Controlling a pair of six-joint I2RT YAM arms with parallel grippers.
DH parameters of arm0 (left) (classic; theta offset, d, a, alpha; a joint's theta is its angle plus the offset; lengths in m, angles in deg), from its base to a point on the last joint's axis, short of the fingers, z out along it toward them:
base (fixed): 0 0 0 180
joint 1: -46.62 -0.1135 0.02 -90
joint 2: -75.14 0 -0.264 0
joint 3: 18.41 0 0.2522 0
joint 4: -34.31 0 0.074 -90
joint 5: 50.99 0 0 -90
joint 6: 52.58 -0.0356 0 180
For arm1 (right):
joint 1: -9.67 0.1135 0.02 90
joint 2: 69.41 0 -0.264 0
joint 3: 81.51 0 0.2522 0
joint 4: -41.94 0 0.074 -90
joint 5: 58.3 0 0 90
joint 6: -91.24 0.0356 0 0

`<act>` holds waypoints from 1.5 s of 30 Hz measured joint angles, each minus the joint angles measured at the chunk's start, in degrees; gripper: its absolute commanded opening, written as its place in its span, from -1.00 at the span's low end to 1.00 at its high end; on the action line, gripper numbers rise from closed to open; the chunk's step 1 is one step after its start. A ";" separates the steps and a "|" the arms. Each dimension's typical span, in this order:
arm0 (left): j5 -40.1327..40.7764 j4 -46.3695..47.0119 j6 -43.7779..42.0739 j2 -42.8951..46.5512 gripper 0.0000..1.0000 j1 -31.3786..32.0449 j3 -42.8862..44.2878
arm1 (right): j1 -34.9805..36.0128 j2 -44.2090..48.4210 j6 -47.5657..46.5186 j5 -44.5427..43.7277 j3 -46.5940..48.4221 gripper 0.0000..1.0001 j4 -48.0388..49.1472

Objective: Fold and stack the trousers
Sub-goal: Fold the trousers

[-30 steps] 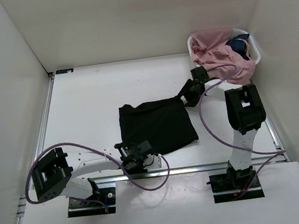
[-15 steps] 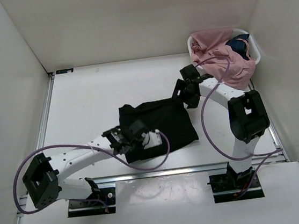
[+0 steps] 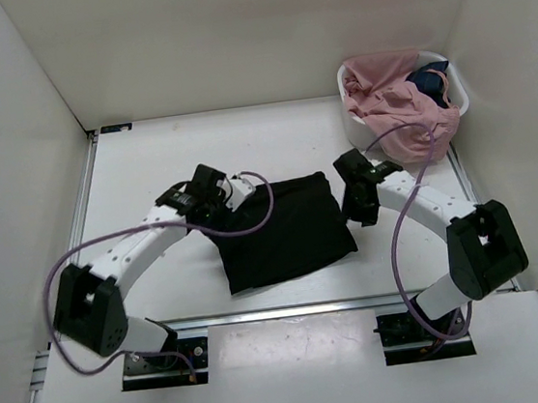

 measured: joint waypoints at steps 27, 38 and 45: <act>2.45 7.48 3.06 -35.89 1.00 -11.54 23.08 | 6.36 -2.80 5.44 5.42 -10.69 -1.00 10.36; 6.29 8.35 2.86 -37.83 1.00 -13.18 26.71 | 8.26 -1.84 5.64 5.22 -10.82 -0.23 8.98; 10.32 3.72 4.13 -30.97 1.00 -13.31 27.19 | 8.24 9.84 2.27 2.60 -10.16 0.98 -2.38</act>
